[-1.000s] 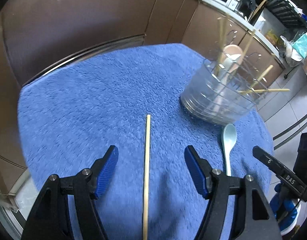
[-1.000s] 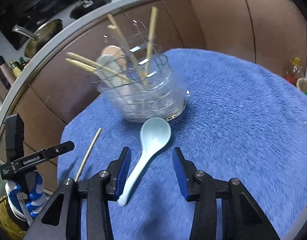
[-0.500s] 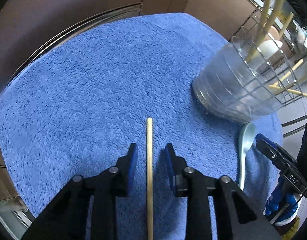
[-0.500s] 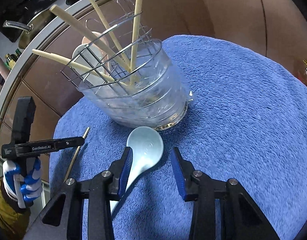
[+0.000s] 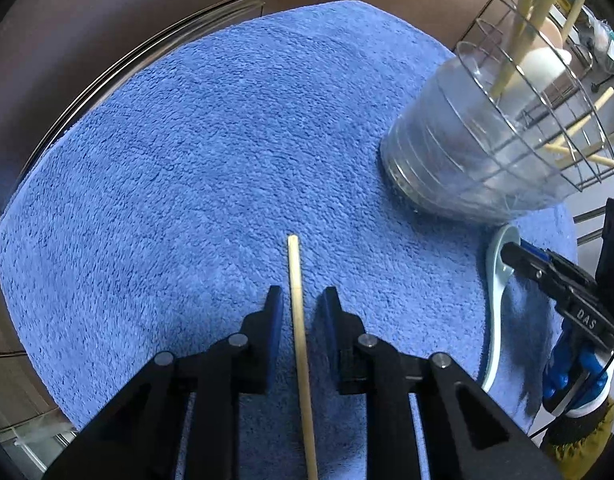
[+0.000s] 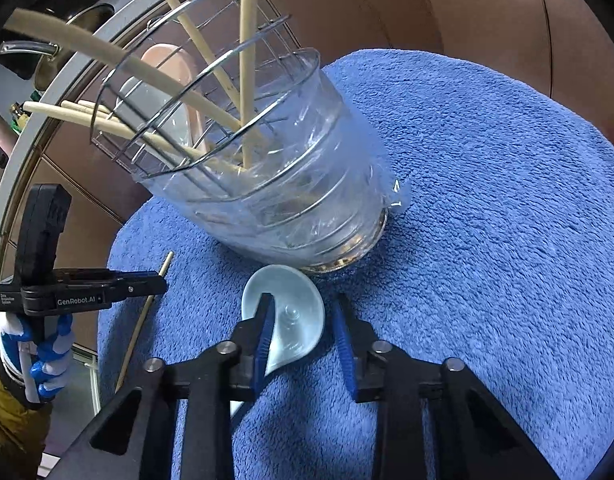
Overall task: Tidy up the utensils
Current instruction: 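Close the left tool on the chopstick while the right tool grasps the pale blue spoon bowl, then lift the chopstick and pale blue spoon and carry both over the clear cup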
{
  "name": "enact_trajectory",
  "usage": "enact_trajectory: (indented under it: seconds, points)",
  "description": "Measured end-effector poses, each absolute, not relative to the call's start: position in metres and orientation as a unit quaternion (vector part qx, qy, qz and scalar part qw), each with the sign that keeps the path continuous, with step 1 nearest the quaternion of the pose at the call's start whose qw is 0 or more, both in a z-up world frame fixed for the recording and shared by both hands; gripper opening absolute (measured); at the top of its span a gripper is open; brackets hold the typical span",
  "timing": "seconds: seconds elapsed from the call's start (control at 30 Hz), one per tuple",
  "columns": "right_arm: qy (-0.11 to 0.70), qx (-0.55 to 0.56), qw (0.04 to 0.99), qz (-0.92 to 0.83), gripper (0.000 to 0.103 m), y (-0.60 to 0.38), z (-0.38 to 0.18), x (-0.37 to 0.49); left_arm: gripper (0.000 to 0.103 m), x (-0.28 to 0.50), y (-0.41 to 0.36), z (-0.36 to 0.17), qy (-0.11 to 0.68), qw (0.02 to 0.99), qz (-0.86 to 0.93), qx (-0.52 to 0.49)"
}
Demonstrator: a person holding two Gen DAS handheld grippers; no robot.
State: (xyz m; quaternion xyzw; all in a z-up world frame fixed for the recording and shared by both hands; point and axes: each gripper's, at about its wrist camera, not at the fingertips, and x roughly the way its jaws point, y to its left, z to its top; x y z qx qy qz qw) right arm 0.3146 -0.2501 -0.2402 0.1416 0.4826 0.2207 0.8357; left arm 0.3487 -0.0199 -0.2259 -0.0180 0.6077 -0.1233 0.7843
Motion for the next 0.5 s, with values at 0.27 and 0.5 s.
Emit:
enact_trajectory:
  seconds: [0.27, 0.5]
  points:
    - [0.481, 0.121, 0.838, 0.230, 0.008, -0.234, -0.242, 0.320, 0.009, 0.360, -0.025, -0.230, 0.606, 0.787, -0.113, -0.015]
    - [0.466, 0.128, 0.848, 0.218, 0.008, -0.237, -0.234, 0.299, 0.005, 0.340, -0.012, -0.226, 0.588, 0.801, -0.103, -0.029]
